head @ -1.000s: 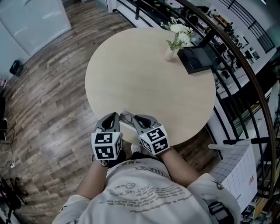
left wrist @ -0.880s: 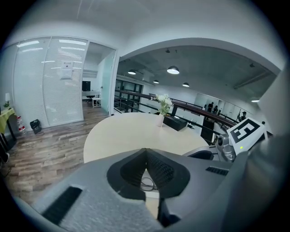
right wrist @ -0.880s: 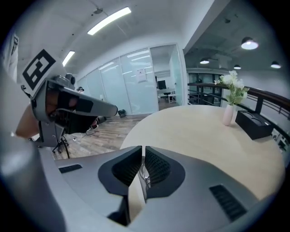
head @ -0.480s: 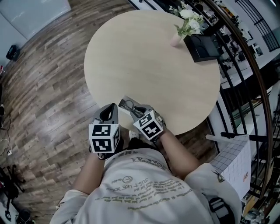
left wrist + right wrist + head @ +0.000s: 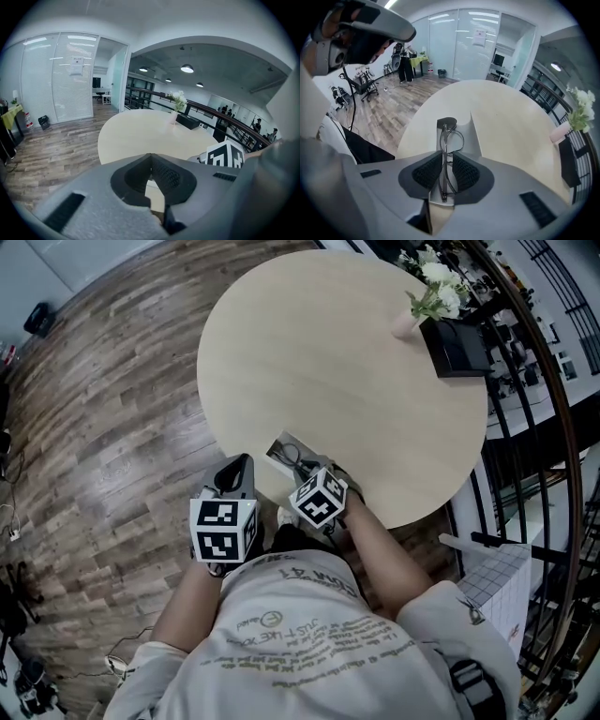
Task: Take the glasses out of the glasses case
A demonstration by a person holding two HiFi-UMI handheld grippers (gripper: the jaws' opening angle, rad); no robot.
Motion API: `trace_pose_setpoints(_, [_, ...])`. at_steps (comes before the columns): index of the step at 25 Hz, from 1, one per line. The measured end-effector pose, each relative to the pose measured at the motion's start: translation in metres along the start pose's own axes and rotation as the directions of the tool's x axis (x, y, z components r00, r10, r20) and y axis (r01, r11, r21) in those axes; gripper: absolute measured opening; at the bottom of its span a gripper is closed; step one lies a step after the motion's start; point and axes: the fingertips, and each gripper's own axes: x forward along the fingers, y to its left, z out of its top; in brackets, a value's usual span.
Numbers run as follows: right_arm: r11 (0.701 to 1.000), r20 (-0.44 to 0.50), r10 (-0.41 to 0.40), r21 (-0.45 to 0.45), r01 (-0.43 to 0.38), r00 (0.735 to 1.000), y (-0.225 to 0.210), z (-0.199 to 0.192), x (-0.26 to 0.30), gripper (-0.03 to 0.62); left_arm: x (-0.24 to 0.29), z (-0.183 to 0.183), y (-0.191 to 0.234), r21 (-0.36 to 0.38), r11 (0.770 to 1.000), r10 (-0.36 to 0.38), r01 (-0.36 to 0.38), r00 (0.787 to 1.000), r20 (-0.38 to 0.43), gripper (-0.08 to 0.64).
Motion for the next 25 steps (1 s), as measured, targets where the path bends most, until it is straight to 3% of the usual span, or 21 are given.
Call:
trace_pose_setpoints(8, [0.998,-0.085,0.002,-0.070,-0.008,0.996,0.004,-0.009,0.016,0.054,-0.004,0.002,0.006,0.001,1.000,0.012,-0.012,1.000,0.007,0.013])
trace_pose_setpoints(13, [0.998,-0.094,0.025,-0.052,-0.030,0.995,0.003,-0.008,0.020,0.032,-0.005,0.004,0.009,0.006,1.000,0.018,-0.018,1.000,0.011,0.013])
trace_pose_setpoints(19, [1.000,-0.042,0.020,0.024,-0.019,0.999,-0.005,-0.006,0.011,0.029,0.001,0.006,0.005,0.007,1.000,0.006,-0.006,1.000,0.013,0.012])
trace_pose_setpoints(25, [0.994,0.083,0.015,0.105,-0.024,0.996,-0.011,0.017,-0.015,0.028,0.008,0.018,-0.006,0.033,0.999,-0.028,0.027,0.999,0.021,0.014])
